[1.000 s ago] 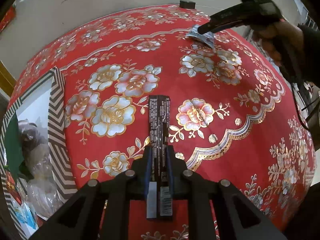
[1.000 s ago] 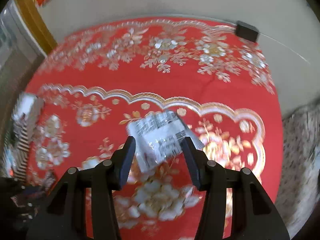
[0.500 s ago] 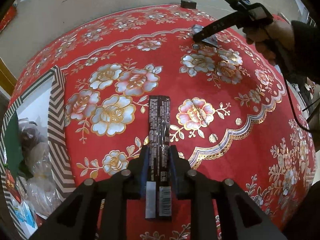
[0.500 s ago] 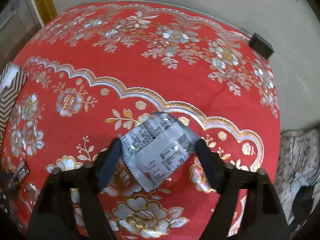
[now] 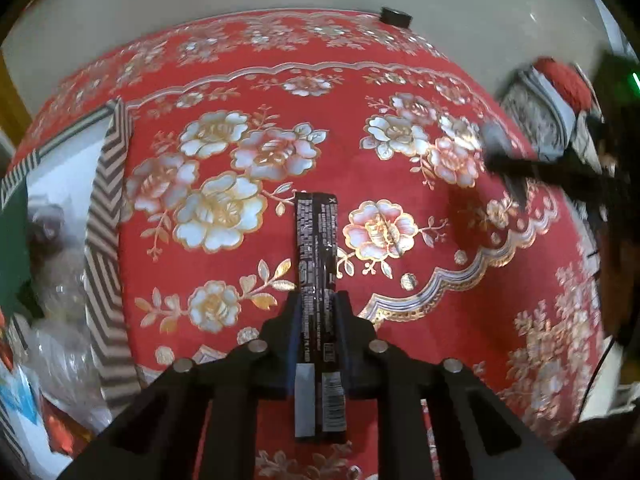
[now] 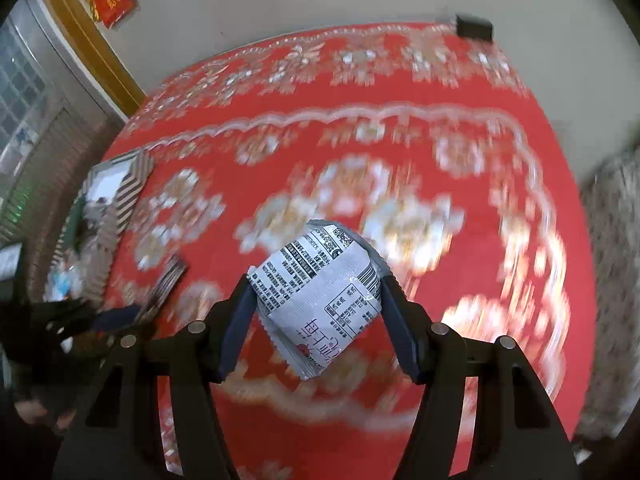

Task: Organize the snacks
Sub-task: 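Carry the chocolate bar and white packet toward the white tray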

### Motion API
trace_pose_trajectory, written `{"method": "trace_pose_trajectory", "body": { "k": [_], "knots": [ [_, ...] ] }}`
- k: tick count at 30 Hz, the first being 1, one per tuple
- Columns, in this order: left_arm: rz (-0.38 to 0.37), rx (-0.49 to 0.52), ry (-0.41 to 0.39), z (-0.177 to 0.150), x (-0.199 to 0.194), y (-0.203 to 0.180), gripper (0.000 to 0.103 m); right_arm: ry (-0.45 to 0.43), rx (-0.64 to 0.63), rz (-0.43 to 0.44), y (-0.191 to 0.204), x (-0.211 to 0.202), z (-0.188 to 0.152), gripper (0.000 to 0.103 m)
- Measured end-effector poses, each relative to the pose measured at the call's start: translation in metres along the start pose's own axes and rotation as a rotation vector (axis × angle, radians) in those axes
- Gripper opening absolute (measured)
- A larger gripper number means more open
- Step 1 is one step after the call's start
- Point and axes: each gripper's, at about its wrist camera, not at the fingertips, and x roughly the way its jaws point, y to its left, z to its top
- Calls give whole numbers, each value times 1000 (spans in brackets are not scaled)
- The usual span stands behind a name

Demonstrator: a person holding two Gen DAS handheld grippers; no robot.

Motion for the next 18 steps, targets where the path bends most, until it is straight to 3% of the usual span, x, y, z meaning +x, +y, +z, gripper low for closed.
{"method": "trace_pose_trajectory", "body": {
  "k": [8, 18],
  "knots": [
    [-50, -24, -66, 1, -31, -10, 17, -16, 13, 31, 24, -20, -41, 62],
    [8, -56, -62, -9, -41, -13, 17, -30, 14, 30, 36, -32, -50, 62]
  ]
}}
